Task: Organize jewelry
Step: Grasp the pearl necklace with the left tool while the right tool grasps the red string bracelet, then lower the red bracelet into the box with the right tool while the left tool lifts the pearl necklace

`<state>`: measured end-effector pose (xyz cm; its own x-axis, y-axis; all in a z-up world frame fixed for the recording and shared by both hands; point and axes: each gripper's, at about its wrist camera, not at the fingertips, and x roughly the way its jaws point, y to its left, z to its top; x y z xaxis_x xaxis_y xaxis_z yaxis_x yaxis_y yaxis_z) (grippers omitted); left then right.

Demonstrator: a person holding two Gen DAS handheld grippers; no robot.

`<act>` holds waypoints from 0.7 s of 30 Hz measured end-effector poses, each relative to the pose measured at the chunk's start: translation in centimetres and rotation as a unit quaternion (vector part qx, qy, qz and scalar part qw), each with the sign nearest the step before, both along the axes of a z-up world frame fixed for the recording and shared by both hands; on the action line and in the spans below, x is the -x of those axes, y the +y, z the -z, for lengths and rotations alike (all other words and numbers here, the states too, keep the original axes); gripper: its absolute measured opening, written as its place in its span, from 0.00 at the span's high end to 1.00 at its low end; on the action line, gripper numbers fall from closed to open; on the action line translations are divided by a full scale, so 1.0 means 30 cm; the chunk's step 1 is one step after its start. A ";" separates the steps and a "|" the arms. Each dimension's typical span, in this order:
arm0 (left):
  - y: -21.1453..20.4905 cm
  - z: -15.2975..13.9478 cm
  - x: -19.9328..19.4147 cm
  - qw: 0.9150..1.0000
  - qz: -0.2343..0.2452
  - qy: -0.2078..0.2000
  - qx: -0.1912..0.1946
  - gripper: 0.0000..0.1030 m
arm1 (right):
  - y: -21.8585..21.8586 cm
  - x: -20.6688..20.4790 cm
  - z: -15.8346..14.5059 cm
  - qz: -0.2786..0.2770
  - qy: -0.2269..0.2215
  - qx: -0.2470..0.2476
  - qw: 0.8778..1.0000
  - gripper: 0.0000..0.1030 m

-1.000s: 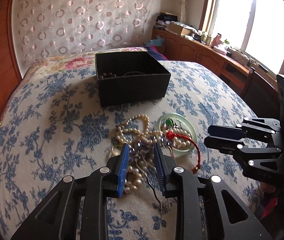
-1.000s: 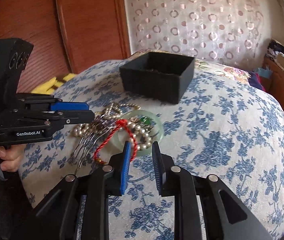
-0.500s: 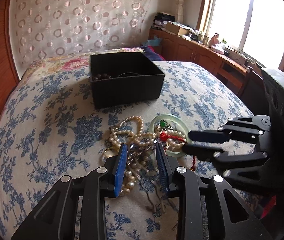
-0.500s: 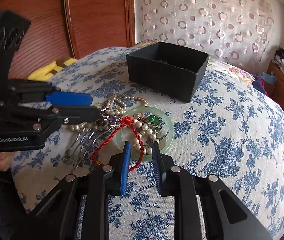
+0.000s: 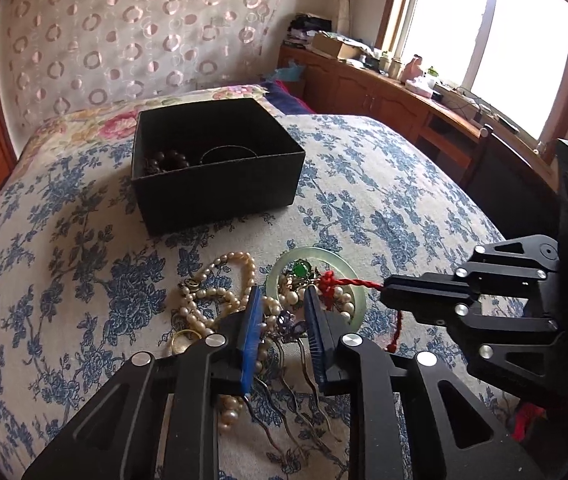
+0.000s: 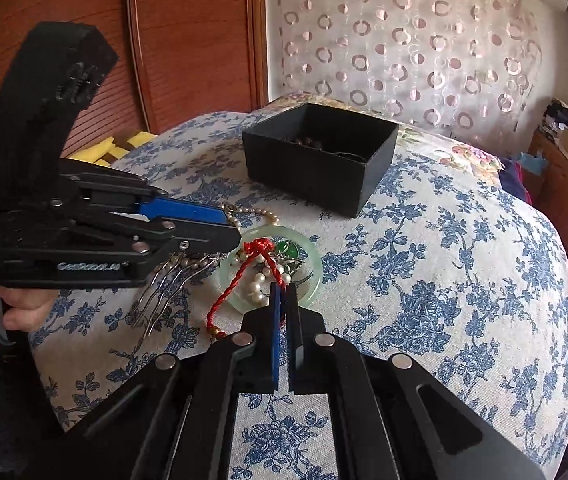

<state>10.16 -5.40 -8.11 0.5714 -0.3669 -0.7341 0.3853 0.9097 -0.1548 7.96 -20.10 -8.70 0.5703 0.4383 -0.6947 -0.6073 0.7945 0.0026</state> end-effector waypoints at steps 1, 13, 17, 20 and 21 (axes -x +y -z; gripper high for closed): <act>0.002 0.001 -0.003 1.000 0.000 0.002 0.004 0.84 | -0.001 0.002 -0.001 0.000 -0.001 -0.001 1.000 0.97; 0.068 0.004 -0.014 0.999 -0.019 0.018 0.027 0.97 | 0.001 0.009 0.003 -0.003 0.000 -0.004 1.000 0.97; 0.108 -0.028 -0.012 0.999 -0.034 0.002 0.028 0.97 | -0.005 0.009 0.001 0.000 -0.001 -0.005 1.000 0.97; 0.135 -0.055 -0.010 0.999 -0.044 -0.011 0.026 0.97 | -0.006 0.007 -0.004 0.001 -0.003 -0.007 1.000 0.97; 0.139 -0.059 -0.012 0.999 -0.045 -0.013 0.025 0.97 | -0.006 0.007 -0.007 0.002 -0.004 -0.007 1.000 0.97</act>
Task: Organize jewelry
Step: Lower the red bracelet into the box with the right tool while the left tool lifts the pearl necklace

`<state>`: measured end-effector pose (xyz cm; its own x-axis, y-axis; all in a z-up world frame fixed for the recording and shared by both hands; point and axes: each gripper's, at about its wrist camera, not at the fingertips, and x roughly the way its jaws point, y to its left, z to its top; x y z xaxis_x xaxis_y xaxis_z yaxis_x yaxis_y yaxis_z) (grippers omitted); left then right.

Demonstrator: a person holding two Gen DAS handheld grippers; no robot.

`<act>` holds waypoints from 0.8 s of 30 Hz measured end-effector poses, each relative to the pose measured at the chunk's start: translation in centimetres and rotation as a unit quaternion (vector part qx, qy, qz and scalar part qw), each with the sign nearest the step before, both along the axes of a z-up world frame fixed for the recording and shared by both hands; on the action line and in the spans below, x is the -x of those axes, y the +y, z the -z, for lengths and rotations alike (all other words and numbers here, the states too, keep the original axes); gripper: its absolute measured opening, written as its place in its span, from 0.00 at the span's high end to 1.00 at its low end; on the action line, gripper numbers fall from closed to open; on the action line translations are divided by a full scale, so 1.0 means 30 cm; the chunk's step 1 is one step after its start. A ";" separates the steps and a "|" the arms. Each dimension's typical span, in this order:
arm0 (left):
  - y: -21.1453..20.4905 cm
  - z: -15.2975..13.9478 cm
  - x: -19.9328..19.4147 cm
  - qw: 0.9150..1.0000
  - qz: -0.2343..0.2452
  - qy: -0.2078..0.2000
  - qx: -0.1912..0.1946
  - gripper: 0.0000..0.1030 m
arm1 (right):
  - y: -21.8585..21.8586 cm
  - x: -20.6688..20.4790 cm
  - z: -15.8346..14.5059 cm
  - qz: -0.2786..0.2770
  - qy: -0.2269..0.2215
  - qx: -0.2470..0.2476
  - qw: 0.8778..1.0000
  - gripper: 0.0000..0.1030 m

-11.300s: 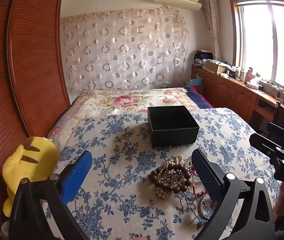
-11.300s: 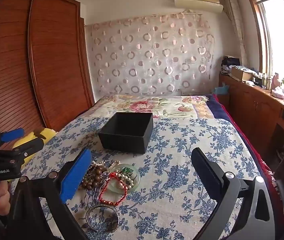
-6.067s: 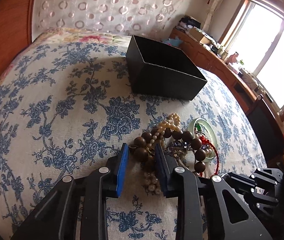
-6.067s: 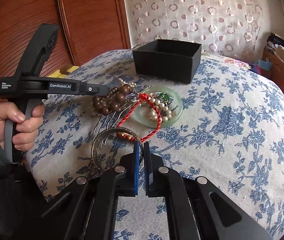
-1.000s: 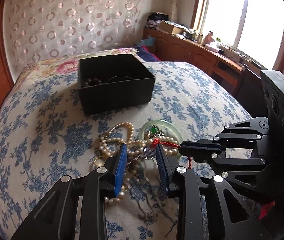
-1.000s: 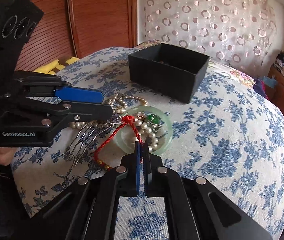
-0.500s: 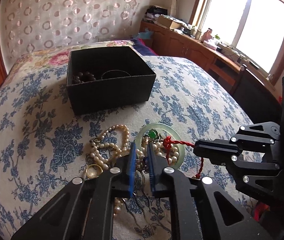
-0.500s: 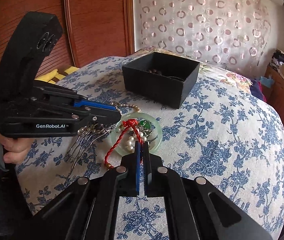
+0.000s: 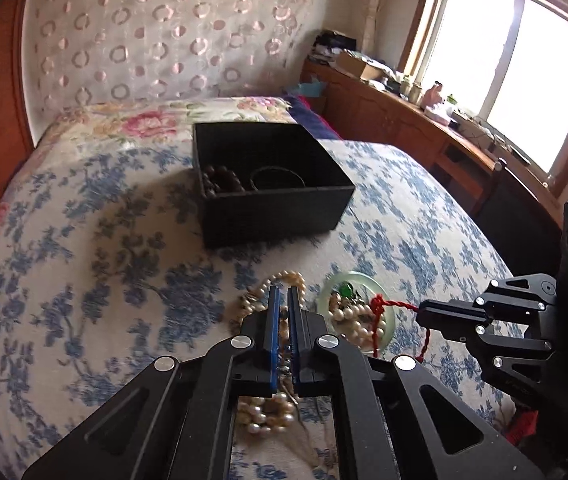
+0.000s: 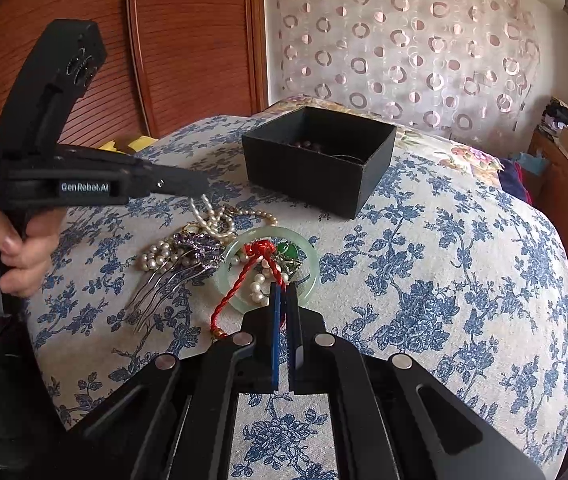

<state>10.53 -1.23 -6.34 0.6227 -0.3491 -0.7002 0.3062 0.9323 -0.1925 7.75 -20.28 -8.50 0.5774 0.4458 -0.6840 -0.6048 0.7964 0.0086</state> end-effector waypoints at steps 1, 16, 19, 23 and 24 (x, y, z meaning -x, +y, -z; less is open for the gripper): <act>0.006 -0.008 0.000 1.000 -0.003 -0.003 -0.001 0.97 | -0.001 0.000 -0.003 0.001 -0.001 0.000 1.000 0.97; 0.025 -0.201 -0.034 0.997 -0.013 -0.073 -0.009 0.97 | -0.002 -0.055 -0.115 0.003 -0.033 -0.014 0.999 0.97; 0.024 -0.242 -0.046 0.996 -0.014 -0.085 -0.012 0.97 | 0.006 -0.077 -0.131 0.004 -0.037 -0.013 0.999 0.97; 0.018 -0.290 -0.059 0.995 -0.014 -0.100 -0.018 0.97 | 0.016 -0.111 -0.150 0.005 -0.044 -0.011 0.999 0.97; 0.015 -0.303 -0.063 0.994 -0.014 -0.104 -0.019 0.97 | 0.019 -0.118 -0.155 0.006 -0.046 -0.010 0.999 0.97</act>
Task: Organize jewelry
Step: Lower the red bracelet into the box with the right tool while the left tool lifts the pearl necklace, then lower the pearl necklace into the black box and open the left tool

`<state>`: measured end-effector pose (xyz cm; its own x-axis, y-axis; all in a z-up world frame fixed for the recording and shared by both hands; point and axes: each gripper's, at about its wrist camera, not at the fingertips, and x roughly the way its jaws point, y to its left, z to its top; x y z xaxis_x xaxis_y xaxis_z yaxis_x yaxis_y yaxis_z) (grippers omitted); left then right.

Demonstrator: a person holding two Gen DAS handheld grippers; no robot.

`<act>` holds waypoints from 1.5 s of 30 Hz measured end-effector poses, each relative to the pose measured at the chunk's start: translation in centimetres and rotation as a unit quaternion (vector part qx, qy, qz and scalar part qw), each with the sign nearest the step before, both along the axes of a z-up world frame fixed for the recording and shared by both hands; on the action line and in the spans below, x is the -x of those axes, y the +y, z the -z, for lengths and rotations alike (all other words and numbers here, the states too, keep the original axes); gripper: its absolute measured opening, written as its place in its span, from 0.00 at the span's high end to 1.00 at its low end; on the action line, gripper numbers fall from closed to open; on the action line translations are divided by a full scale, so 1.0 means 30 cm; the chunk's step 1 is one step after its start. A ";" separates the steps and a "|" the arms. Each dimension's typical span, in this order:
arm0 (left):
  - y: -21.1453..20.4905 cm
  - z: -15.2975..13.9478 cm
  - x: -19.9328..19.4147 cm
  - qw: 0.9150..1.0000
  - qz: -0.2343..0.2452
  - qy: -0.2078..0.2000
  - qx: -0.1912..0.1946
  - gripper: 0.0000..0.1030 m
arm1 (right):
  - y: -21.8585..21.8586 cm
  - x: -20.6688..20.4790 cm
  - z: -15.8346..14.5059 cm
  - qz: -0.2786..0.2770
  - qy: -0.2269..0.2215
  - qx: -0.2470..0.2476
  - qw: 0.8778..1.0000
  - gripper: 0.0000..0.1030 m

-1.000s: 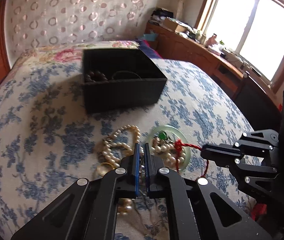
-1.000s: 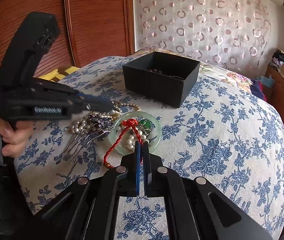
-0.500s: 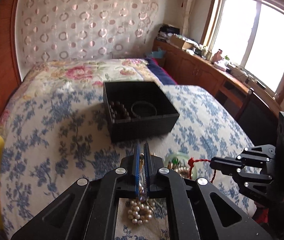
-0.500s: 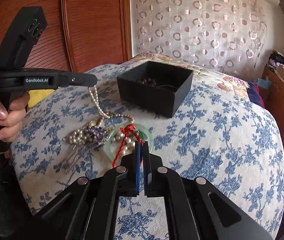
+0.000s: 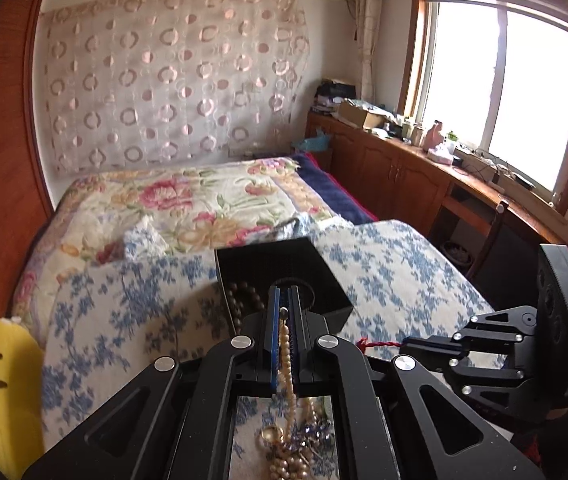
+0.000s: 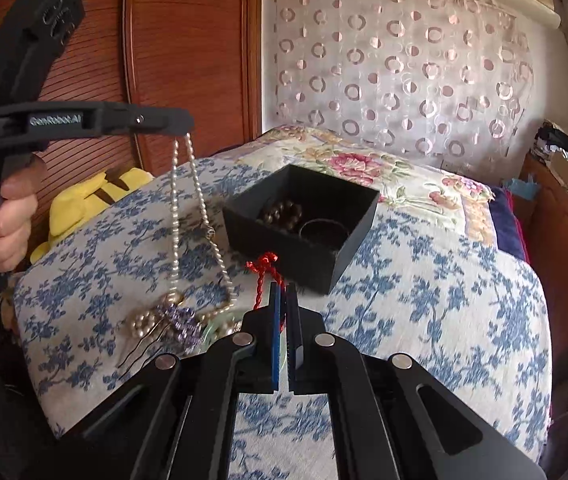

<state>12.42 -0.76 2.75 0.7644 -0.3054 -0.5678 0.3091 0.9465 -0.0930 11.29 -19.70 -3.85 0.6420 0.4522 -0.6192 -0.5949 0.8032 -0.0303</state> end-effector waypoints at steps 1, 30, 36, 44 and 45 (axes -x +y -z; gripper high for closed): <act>-0.003 -0.011 -0.003 1.000 0.000 -0.003 -0.001 0.97 | 0.005 -0.009 -0.007 0.000 -0.002 0.001 1.000 0.97; -0.037 -0.299 0.034 0.996 0.003 -0.092 0.007 0.97 | 0.013 -0.085 -0.089 0.014 -0.027 -0.009 0.999 0.97; -0.052 -0.317 0.024 0.995 -0.004 -0.102 -0.008 0.97 | 0.006 -0.095 -0.100 0.018 -0.030 -0.013 0.999 0.97; -0.054 -0.314 -0.022 0.995 -0.010 -0.097 -0.010 0.97 | 0.014 -0.152 -0.121 0.023 -0.029 -0.020 0.999 0.97; -0.052 -0.311 -0.018 0.995 -0.010 -0.097 -0.010 0.97 | 0.017 -0.168 -0.124 0.025 -0.030 -0.021 0.999 0.97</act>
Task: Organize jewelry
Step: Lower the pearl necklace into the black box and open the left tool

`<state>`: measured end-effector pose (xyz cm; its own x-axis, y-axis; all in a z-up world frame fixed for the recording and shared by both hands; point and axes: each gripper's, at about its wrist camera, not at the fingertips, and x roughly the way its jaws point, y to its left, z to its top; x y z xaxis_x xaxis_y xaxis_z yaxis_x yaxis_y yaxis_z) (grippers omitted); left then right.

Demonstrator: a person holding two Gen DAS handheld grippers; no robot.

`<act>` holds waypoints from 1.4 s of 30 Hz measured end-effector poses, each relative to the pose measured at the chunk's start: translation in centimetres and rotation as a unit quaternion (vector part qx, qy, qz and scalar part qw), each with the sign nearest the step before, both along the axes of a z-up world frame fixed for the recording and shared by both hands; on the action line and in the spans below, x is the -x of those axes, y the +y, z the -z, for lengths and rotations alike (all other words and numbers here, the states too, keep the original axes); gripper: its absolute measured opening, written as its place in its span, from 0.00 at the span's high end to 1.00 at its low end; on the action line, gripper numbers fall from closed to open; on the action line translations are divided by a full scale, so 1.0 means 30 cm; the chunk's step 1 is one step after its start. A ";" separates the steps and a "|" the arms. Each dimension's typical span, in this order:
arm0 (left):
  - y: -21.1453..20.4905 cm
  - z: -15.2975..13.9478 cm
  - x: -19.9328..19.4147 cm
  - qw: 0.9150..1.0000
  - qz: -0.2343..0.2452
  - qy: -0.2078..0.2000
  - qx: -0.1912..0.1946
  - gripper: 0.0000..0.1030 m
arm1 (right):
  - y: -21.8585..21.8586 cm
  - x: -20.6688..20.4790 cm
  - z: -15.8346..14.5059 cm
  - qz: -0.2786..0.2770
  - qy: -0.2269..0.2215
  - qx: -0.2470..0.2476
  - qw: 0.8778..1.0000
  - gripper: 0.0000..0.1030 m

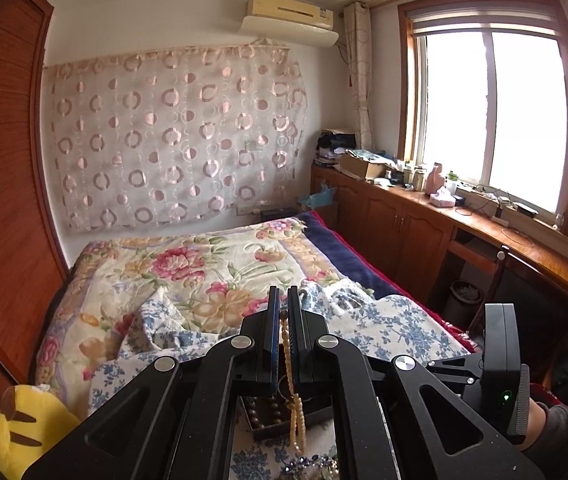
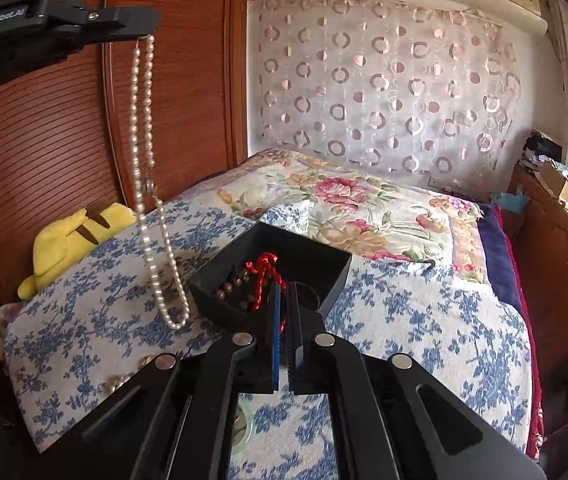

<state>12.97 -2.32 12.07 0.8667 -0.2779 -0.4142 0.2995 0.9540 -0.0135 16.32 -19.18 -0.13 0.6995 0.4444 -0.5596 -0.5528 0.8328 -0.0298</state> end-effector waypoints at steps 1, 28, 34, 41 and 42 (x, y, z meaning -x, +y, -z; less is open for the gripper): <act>0.002 -0.002 -0.003 1.000 -0.001 -0.001 -0.001 0.97 | 0.002 -0.015 -0.002 0.002 0.000 -0.003 1.000 0.97; -0.022 0.181 -0.247 0.998 -0.016 0.064 -0.021 0.97 | 0.050 -0.199 0.163 -0.001 0.064 -0.005 0.998 0.84; -0.027 0.207 -0.251 0.997 -0.014 0.074 -0.026 0.97 | 0.031 -0.183 0.154 0.000 0.058 -0.007 0.998 0.84; -0.021 0.234 -0.221 0.996 -0.010 0.080 -0.030 0.93 | 0.000 -0.126 0.155 0.005 0.052 -0.007 0.999 0.84; -0.020 0.236 -0.216 0.996 -0.009 0.081 -0.029 0.86 | -0.003 -0.115 0.156 0.005 0.051 -0.006 0.999 0.84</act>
